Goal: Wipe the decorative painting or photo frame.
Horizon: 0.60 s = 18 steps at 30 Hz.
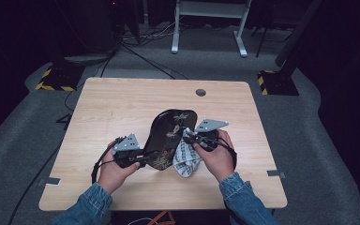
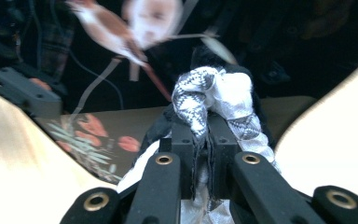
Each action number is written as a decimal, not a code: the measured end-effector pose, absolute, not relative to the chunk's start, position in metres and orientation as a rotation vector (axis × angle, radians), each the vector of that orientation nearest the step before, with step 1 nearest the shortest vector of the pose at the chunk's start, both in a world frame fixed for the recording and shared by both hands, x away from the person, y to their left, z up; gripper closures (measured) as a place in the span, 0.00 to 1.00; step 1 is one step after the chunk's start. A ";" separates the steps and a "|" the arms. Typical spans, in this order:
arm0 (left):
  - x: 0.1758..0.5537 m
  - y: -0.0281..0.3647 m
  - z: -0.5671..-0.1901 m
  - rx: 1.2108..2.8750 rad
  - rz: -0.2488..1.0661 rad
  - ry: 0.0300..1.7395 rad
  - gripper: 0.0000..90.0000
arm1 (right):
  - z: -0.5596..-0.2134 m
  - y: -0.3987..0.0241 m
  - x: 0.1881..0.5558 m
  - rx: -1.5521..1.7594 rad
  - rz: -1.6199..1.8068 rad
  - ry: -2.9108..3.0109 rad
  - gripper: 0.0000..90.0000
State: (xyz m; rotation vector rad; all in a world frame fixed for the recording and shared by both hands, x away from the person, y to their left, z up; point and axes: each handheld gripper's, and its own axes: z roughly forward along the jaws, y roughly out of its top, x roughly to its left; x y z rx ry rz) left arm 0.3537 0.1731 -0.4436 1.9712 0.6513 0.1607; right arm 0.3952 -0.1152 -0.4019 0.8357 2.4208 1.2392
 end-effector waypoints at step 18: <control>0.354 0.173 -0.444 1.966 0.155 0.658 0.88 | -0.406 -0.134 0.405 0.923 1.194 2.364 0.94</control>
